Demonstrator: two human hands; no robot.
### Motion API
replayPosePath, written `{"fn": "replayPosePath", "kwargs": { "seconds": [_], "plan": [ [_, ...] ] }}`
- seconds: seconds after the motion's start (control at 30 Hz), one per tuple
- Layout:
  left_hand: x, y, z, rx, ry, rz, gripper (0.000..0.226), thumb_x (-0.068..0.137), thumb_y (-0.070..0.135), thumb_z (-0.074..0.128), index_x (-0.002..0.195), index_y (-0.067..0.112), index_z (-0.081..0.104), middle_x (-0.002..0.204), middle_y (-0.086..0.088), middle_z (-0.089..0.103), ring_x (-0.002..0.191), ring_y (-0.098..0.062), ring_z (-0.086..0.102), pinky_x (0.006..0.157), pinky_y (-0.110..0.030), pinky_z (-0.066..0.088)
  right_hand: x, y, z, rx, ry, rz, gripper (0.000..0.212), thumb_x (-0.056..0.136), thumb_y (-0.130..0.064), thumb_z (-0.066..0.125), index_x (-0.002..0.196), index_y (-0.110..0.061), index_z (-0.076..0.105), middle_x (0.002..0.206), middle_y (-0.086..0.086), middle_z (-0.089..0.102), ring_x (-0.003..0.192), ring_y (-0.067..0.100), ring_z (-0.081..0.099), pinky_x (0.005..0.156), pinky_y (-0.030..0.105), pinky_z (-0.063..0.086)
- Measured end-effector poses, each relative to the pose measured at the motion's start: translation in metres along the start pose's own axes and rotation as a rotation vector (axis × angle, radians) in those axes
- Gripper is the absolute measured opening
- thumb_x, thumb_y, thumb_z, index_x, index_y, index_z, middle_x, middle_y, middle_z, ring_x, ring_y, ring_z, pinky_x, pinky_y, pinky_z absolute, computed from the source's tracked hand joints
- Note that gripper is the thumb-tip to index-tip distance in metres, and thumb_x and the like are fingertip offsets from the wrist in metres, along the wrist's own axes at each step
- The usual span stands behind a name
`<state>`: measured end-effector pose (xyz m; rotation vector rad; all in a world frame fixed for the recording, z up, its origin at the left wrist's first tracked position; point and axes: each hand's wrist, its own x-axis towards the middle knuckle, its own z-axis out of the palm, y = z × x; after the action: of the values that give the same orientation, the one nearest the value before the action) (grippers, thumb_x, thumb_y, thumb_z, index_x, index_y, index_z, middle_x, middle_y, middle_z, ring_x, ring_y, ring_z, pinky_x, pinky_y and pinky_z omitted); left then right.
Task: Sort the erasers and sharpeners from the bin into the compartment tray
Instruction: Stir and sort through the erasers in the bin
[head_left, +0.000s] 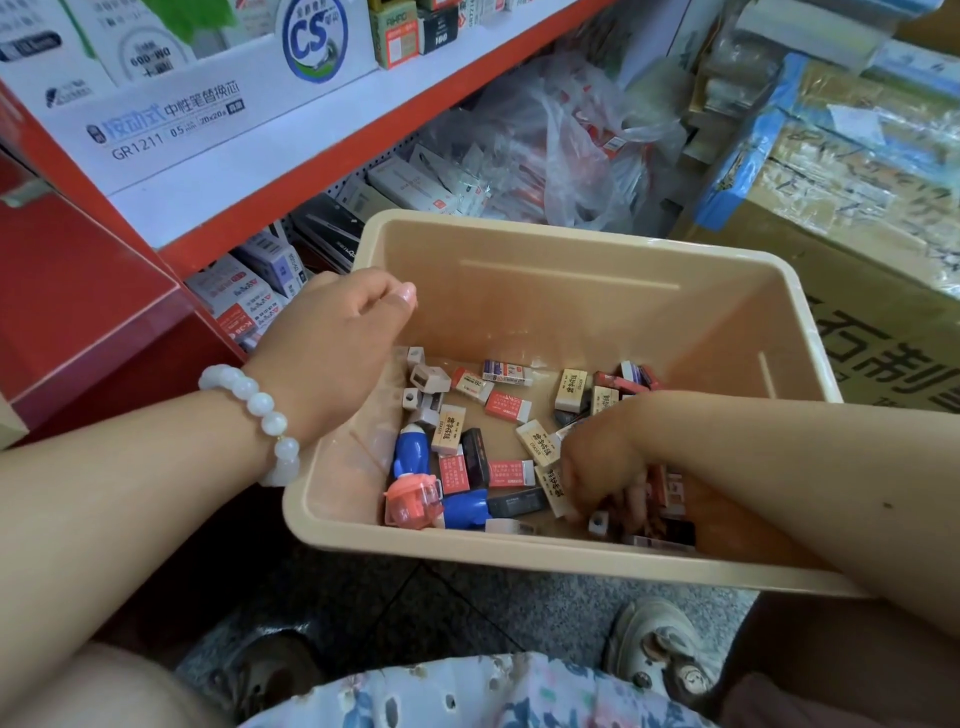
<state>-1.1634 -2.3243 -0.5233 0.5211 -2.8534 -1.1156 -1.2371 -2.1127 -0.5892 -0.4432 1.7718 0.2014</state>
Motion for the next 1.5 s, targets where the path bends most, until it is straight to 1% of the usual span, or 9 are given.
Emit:
{"fn": "replayPosePath", "kwargs": {
  "seconds": [0.13, 0.33, 0.47, 0.57, 0.77, 0.93, 1.03, 1.3, 1.5],
  "plan": [
    [0.002, -0.003, 0.000, 0.005, -0.012, 0.004, 0.032, 0.098, 0.042, 0.035, 0.106, 0.028, 0.063, 0.120, -0.002, 0.052, 0.103, -0.016, 0.049, 0.084, -0.029, 0.031, -0.016, -0.009, -0.022, 0.261, 0.136, -0.243, 0.015, 0.091, -0.007, 0.058, 0.079, -0.014, 0.063, 0.066, 0.000, 0.062, 0.051, 0.010, 0.058, 0.050, 0.018, 0.050],
    [0.003, -0.006, 0.000, 0.004, -0.018, 0.007, 0.031, 0.098, 0.043, 0.035, 0.104, 0.031, 0.062, 0.118, -0.001, 0.052, 0.103, -0.016, 0.049, 0.083, -0.030, 0.031, -0.012, -0.031, -0.026, 0.574, 0.247, -0.527, 0.027, 0.090, 0.000, 0.055, 0.102, -0.024, 0.062, 0.101, 0.011, 0.067, 0.077, 0.018, 0.068, 0.072, 0.029, 0.057],
    [0.006, -0.009, 0.001, -0.009, -0.030, 0.028, 0.034, 0.088, 0.054, 0.033, 0.098, 0.037, 0.061, 0.117, -0.002, 0.054, 0.102, -0.016, 0.051, 0.082, -0.030, 0.033, -0.014, -0.011, -0.035, 0.199, 0.484, -0.392, 0.017, 0.091, -0.012, 0.058, 0.097, -0.024, 0.069, 0.090, -0.004, 0.069, 0.069, 0.004, 0.064, 0.063, 0.016, 0.051],
    [0.006, -0.010, 0.002, -0.004, -0.025, 0.037, 0.032, 0.093, 0.051, 0.034, 0.101, 0.036, 0.061, 0.120, -0.001, 0.054, 0.104, -0.015, 0.051, 0.083, -0.030, 0.033, -0.019, 0.003, -0.040, -0.013, 0.541, -0.274, 0.012, 0.089, -0.018, 0.063, 0.094, -0.021, 0.073, 0.080, -0.011, 0.067, 0.069, 0.003, 0.059, 0.069, 0.019, 0.050],
    [0.006, -0.011, 0.002, 0.013, -0.024, 0.028, 0.029, 0.098, 0.043, 0.034, 0.106, 0.035, 0.061, 0.122, -0.002, 0.052, 0.105, -0.016, 0.049, 0.084, -0.031, 0.032, -0.017, 0.005, -0.022, -0.427, 0.292, -0.114, 0.016, 0.086, -0.025, 0.063, 0.095, -0.015, 0.072, 0.094, 0.000, 0.072, 0.088, 0.015, 0.066, 0.083, 0.033, 0.054],
    [0.006, -0.011, 0.002, 0.003, -0.029, 0.021, 0.029, 0.093, 0.050, 0.035, 0.100, 0.039, 0.061, 0.120, -0.002, 0.054, 0.105, -0.018, 0.051, 0.085, -0.032, 0.033, -0.008, 0.001, 0.002, -0.793, 0.322, -0.001, 0.022, 0.087, -0.028, 0.061, 0.103, -0.012, 0.062, 0.097, 0.001, 0.062, 0.083, 0.021, 0.058, 0.061, 0.033, 0.048],
    [0.006, -0.011, 0.002, 0.002, -0.027, 0.023, 0.029, 0.094, 0.049, 0.035, 0.099, 0.039, 0.061, 0.120, -0.001, 0.054, 0.104, -0.018, 0.051, 0.084, -0.032, 0.033, -0.007, -0.001, 0.009, -0.867, 0.414, -0.033, 0.020, 0.090, -0.022, 0.057, 0.107, -0.013, 0.062, 0.090, 0.000, 0.058, 0.077, 0.022, 0.051, 0.056, 0.031, 0.040],
    [0.001, -0.004, 0.002, -0.012, -0.017, 0.019, 0.026, 0.098, 0.041, 0.036, 0.099, 0.036, 0.061, 0.120, -0.002, 0.053, 0.101, -0.015, 0.049, 0.083, -0.029, 0.030, -0.009, 0.006, 0.001, -0.797, 0.346, -0.001, 0.029, 0.087, -0.035, 0.062, 0.107, -0.014, 0.064, 0.088, -0.003, 0.051, 0.087, 0.022, 0.057, 0.069, 0.034, 0.053],
    [0.000, -0.003, 0.002, -0.012, -0.031, 0.014, 0.028, 0.098, 0.042, 0.034, 0.101, 0.035, 0.061, 0.116, -0.004, 0.053, 0.100, -0.017, 0.050, 0.082, -0.030, 0.031, 0.000, 0.008, 0.013, -0.907, 0.413, -0.020, 0.020, 0.093, -0.015, 0.051, 0.109, -0.010, 0.062, 0.112, 0.005, 0.064, 0.099, 0.028, 0.062, 0.062, 0.034, 0.044]
  ]
}}
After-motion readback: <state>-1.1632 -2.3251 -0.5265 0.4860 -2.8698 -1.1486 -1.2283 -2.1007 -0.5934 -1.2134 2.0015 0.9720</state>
